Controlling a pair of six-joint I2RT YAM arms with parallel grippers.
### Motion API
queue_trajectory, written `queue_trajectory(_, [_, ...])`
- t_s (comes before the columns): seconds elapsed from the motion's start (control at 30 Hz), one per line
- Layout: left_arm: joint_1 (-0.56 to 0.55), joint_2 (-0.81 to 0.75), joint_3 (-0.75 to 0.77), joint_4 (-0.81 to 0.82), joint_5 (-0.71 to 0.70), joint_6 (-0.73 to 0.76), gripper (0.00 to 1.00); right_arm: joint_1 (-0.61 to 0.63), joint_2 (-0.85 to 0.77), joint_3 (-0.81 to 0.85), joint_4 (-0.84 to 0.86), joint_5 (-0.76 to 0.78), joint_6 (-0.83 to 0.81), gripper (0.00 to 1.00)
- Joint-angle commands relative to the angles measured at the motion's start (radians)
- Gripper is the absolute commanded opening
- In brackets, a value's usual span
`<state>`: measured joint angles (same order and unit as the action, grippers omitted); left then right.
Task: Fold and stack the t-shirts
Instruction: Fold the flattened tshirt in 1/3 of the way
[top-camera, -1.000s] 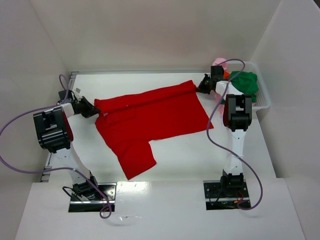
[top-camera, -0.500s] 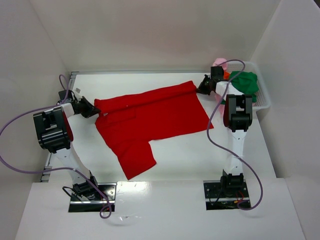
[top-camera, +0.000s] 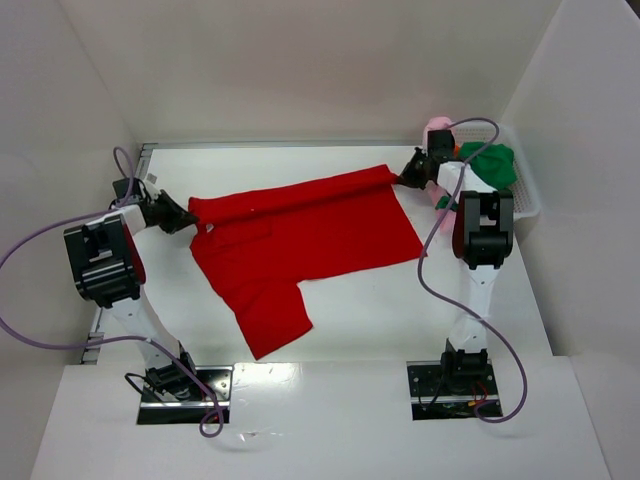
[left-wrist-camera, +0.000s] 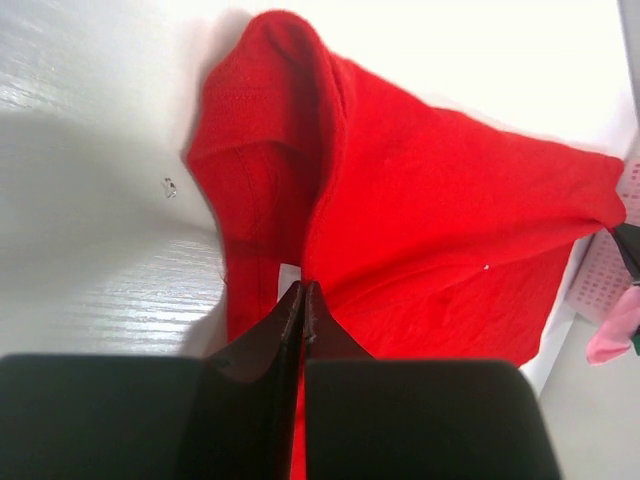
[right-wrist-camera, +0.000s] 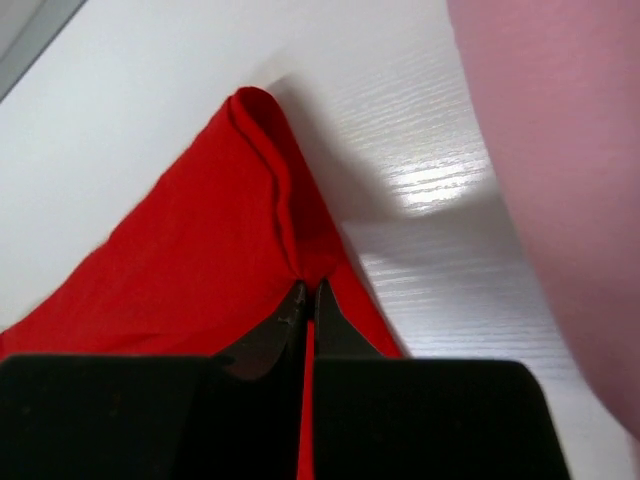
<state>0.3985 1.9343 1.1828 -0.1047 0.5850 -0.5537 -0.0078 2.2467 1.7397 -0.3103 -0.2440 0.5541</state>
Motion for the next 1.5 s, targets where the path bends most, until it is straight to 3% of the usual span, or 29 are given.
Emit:
queue_trajectory(0.0, [0.037,-0.061,0.035,0.011,-0.001,0.017,0.03,-0.041,-0.081,-0.015,0.004,0.032,0.012,0.00])
queue_trajectory(0.37, [0.037,-0.052,0.035,0.002,0.018,0.035,0.03,-0.050,-0.027,-0.055,0.022,-0.008,0.021,0.00])
queue_trajectory(0.53, [0.037,-0.043,0.044,0.002,0.018,0.035,0.03,-0.050,-0.018,-0.066,0.022,-0.018,0.010,0.07])
queue_trajectory(0.6, [0.037,-0.043,0.044,0.002,0.018,0.035,0.08,-0.050,-0.027,-0.066,0.022,-0.018,0.000,0.15])
queue_trajectory(0.63, [0.037,-0.043,0.044,0.002,0.018,0.035,0.10,-0.050,-0.027,-0.066,0.022,-0.018,-0.011,0.26])
queue_trajectory(0.83, [0.037,-0.072,0.044,0.002,0.029,0.035,0.28,-0.050,-0.070,-0.066,0.033,-0.029,-0.031,0.49])
queue_trajectory(1.0, [0.037,-0.130,0.044,-0.007,0.050,0.044,0.54,-0.041,-0.090,-0.034,0.033,-0.049,-0.040,0.55])
queue_trajectory(1.13, [0.037,-0.179,0.044,-0.027,0.072,0.066,0.65,-0.015,-0.099,-0.034,0.033,-0.049,-0.054,0.56])
queue_trajectory(1.47, [-0.004,-0.238,0.107,-0.119,0.095,0.193,0.71,0.107,-0.108,0.000,0.011,-0.049,-0.072,0.59])
